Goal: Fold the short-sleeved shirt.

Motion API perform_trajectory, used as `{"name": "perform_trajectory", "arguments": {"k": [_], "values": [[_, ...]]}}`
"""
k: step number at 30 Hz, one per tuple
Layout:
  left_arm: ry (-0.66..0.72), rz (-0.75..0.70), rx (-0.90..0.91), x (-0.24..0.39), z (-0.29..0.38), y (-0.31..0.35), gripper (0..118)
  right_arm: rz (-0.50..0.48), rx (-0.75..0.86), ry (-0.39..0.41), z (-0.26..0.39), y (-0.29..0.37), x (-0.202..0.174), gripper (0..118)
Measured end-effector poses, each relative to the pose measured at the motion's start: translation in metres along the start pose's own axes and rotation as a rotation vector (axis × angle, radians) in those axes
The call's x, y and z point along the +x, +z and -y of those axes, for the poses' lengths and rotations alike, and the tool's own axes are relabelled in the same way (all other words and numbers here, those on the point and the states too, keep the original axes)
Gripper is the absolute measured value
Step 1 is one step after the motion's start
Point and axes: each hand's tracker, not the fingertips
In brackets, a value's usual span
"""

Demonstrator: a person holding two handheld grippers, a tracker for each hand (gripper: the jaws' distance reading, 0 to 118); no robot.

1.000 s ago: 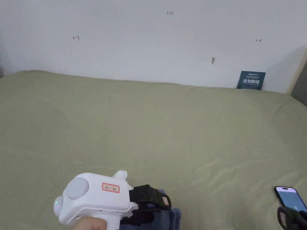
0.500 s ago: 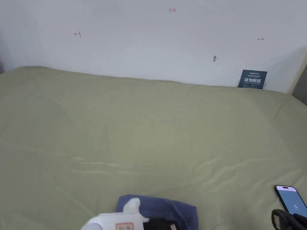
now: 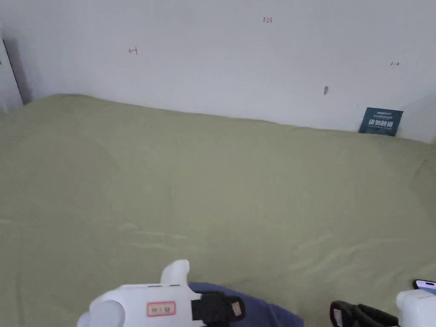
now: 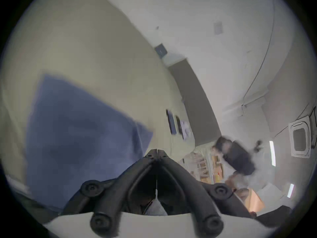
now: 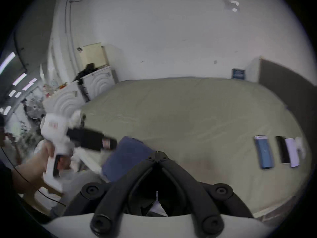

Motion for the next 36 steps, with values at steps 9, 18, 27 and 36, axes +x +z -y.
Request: {"name": "perform_trajectory", "arguments": {"k": [9, 18, 27, 36], "values": [[0.016, -0.209, 0.071, -0.079, -0.035, 0.090, 1, -0.533, -0.340, -0.414, 0.052, -0.162, 0.020, 0], [0.077, -0.075, -0.139, -0.105, -0.015, 0.036, 107, -0.564, -0.392, -0.591, 0.100, -0.195, 0.058, 0], [0.065, -0.028, -0.230, -0.107, -0.007, -0.041, 112, -0.578, -0.380, -0.612, 0.099, -0.185, 0.076, 0], [0.095, -0.082, -0.297, -0.100, -0.010, -0.051, 20, -0.570, -0.355, -0.604, 0.097, -0.182, 0.076, 0]]}}
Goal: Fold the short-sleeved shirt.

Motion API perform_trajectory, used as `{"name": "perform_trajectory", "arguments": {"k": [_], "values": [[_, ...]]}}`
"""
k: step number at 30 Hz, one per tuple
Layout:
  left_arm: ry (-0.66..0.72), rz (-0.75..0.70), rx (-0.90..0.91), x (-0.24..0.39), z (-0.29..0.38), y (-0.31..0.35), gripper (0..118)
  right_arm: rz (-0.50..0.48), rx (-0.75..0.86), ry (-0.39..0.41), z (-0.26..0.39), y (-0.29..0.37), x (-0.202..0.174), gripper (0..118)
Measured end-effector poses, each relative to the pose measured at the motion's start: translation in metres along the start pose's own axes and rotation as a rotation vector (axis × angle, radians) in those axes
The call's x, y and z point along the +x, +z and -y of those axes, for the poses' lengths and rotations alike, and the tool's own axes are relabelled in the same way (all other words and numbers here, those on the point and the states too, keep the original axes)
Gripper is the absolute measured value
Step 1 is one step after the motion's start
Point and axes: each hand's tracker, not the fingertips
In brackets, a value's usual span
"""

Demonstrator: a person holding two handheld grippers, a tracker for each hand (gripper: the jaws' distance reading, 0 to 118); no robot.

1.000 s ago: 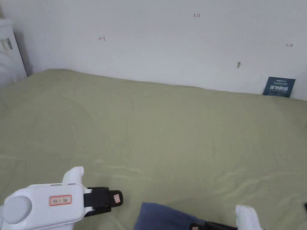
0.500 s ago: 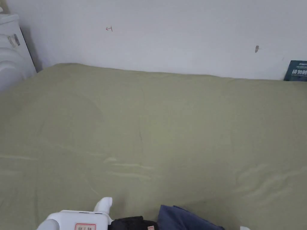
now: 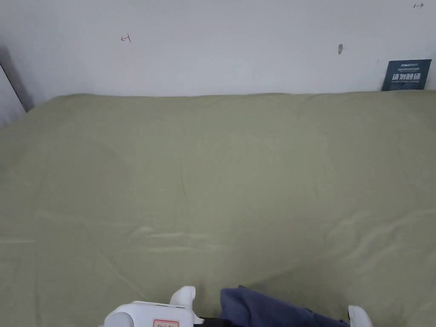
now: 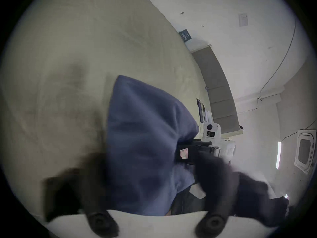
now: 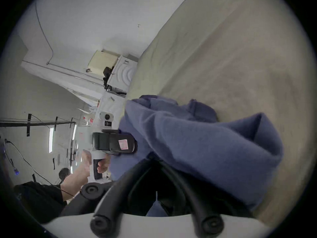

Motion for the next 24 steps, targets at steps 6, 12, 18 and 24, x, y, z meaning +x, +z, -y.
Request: {"name": "perform_trajectory", "arguments": {"k": [6, 12, 18, 24], "values": [[0.029, 0.066, 0.003, -0.011, 0.000, 0.008, 20, 0.065, 0.050, 0.066, 0.000, 0.009, -0.014, 0], [0.002, 0.046, 0.064, -0.037, -0.029, 0.084, 20, 0.165, 0.116, 0.182, -0.010, 0.027, -0.034, 0], [0.002, -0.235, 0.172, -0.098, -0.077, 0.244, 20, 0.163, 0.177, 0.215, -0.014, 0.034, -0.053, 0], [0.090, -0.505, 0.191, -0.153, -0.105, 0.373, 20, 0.197, 0.144, 0.256, -0.012, 0.028, -0.079, 0]]}}
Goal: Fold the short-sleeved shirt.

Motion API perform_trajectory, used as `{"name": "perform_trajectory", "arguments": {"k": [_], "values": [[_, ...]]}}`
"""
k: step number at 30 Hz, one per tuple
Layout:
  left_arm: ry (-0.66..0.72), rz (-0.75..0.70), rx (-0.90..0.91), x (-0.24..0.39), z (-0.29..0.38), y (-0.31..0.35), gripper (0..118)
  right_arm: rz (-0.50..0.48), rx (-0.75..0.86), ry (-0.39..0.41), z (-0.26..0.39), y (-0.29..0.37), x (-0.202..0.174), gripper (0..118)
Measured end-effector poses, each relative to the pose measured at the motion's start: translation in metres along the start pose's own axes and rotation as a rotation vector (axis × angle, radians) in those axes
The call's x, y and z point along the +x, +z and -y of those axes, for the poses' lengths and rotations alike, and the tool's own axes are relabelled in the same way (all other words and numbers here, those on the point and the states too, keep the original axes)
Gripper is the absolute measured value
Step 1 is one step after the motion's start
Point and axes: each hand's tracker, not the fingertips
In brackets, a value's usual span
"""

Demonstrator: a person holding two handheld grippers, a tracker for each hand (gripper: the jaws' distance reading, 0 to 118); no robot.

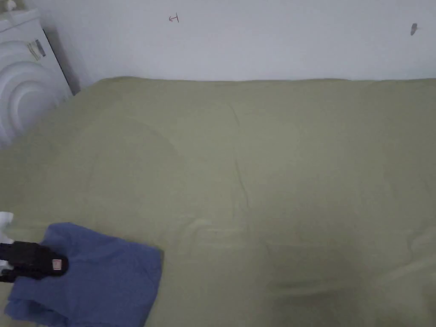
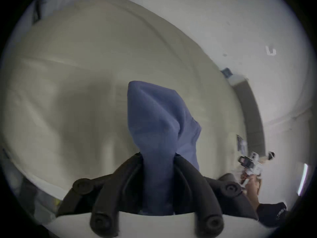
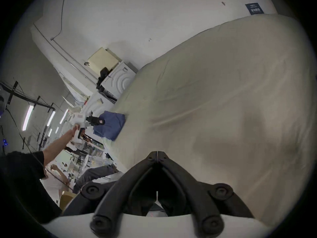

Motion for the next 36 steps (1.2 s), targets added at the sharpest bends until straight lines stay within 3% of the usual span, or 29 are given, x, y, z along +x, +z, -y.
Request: {"name": "perform_trajectory", "arguments": {"k": [3, 5, 8, 9, 10, 11, 12, 15, 20, 21, 26, 29, 31, 32, 33, 34, 36], "values": [[-0.012, -0.182, -0.033, -0.042, -0.014, 0.023, 20, 0.023, -0.042, 0.026, 0.002, -0.003, -0.009, 0], [0.081, -0.311, -0.052, -0.063, -0.017, 0.027, 20, 0.044, -0.052, 0.042, 0.004, -0.003, -0.014, 0], [0.132, -0.307, -0.003, -0.075, -0.001, 0.011, 25, 0.051, -0.050, 0.034, 0.008, -0.001, -0.015, 0], [0.153, -0.269, -0.021, -0.073, 0.005, -0.001, 37, 0.055, -0.045, 0.031, 0.010, -0.001, -0.015, 0], [0.144, -0.309, -0.015, -0.080, 0.007, -0.009, 63, 0.057, -0.042, 0.028, 0.010, 0.000, -0.015, 0], [0.137, -0.389, -0.010, -0.080, 0.011, -0.011, 78, 0.067, -0.040, 0.026, 0.011, 0.001, -0.017, 0], [0.156, -0.432, 0.009, -0.081, 0.014, -0.009, 84, 0.079, -0.036, 0.024, 0.010, 0.003, -0.019, 0], [0.170, -0.419, 0.084, -0.085, 0.022, 0.035, 84, 0.081, -0.021, 0.062, 0.007, 0.017, -0.030, 0], [0.070, -0.730, 0.324, -0.024, 0.038, 0.119, 83, 0.069, 0.034, 0.156, -0.002, 0.046, -0.054, 0], [0.006, -0.769, 0.416, 0.000, 0.045, 0.133, 82, 0.101, 0.059, 0.199, -0.004, 0.052, -0.061, 0], [-0.265, -0.526, 0.624, 0.135, 0.112, 0.117, 82, 0.228, 0.134, 0.356, -0.012, 0.076, -0.092, 0], [-0.385, -0.348, 0.692, 0.210, 0.157, 0.074, 82, 0.255, 0.174, 0.342, -0.018, 0.090, -0.098, 0], [-0.395, -0.213, 0.692, 0.245, 0.180, 0.038, 74, 0.291, 0.215, 0.345, -0.021, 0.099, -0.106, 0], [-0.401, -0.163, 0.676, 0.262, 0.187, 0.026, 62, 0.316, 0.237, 0.356, -0.022, 0.103, -0.110, 0], [-0.413, -0.117, 0.672, 0.281, 0.197, 0.011, 41, 0.353, 0.257, 0.367, -0.022, 0.108, -0.113, 0], [-0.471, -0.102, 0.650, 0.310, 0.206, -0.003, 13, 0.393, 0.266, 0.374, -0.021, 0.112, -0.116, 0], [-0.540, -0.187, 0.700, 0.342, 0.224, -0.025, 2, 0.481, 0.281, 0.393, -0.020, 0.117, -0.118, 0]]}}
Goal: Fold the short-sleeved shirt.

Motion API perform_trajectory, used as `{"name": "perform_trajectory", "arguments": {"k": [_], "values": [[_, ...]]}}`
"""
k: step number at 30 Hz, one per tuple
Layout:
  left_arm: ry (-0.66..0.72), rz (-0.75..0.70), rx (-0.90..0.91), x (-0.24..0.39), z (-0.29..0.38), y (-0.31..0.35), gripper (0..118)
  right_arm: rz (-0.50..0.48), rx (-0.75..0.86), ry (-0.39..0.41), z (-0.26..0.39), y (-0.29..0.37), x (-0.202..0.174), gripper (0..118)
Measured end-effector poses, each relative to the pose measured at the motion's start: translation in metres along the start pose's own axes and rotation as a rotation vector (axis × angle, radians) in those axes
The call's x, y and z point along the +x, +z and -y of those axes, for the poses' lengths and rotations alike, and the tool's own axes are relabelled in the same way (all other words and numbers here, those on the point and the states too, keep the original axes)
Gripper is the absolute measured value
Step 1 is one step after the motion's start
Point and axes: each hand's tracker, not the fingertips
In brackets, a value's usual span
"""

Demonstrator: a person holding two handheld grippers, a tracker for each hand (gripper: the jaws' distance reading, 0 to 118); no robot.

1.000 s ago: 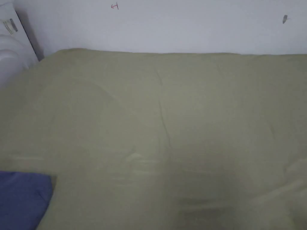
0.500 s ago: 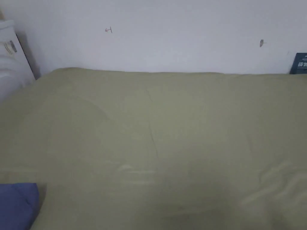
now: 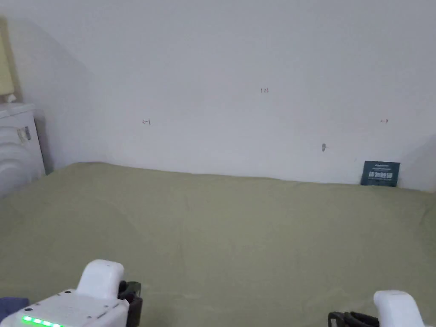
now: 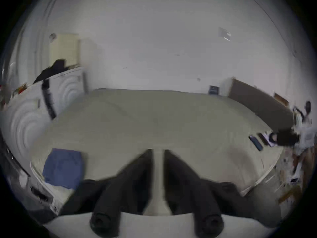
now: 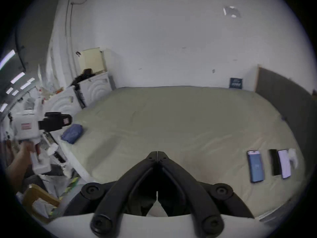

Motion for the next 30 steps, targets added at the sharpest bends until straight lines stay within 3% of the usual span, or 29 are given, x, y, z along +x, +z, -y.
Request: {"name": "perform_trajectory", "arguments": {"k": [4, 8, 12, 14, 15, 16, 17, 18, 22, 30], "values": [[0.104, 0.048, 0.091, 0.060, -0.005, 0.006, 0, 0.190, 0.043, 0.016, 0.007, 0.007, 0.000, 0], [0.075, 0.010, 0.127, 0.095, -0.018, 0.012, 0, 0.323, 0.156, 0.001, 0.012, 0.011, -0.008, 0], [0.018, -0.067, 0.190, 0.106, -0.027, 0.022, 0, 0.429, 0.266, 0.059, 0.001, 0.023, -0.019, 0], [-0.028, -0.152, 0.214, 0.110, -0.028, 0.026, 14, 0.503, 0.345, 0.086, -0.004, 0.030, -0.023, 4], [-0.023, -0.160, 0.226, 0.112, -0.028, 0.029, 34, 0.531, 0.379, 0.095, -0.006, 0.033, -0.025, 12], [-0.008, -0.147, 0.238, 0.112, -0.029, 0.031, 72, 0.543, 0.397, 0.102, -0.008, 0.035, -0.026, 44], [0.006, -0.126, 0.255, 0.110, -0.029, 0.034, 97, 0.547, 0.406, 0.105, -0.010, 0.037, -0.026, 83], [0.027, -0.088, 0.291, 0.104, -0.029, 0.034, 111, 0.554, 0.413, 0.103, -0.012, 0.037, -0.026, 117], [0.069, -0.110, 0.351, 0.100, -0.028, 0.035, 114, 0.572, 0.438, 0.089, -0.004, 0.034, -0.026, 118], [0.068, -0.101, 0.340, 0.099, -0.032, 0.034, 114, 0.477, 0.433, 0.001, 0.002, 0.032, -0.017, 118]]}}
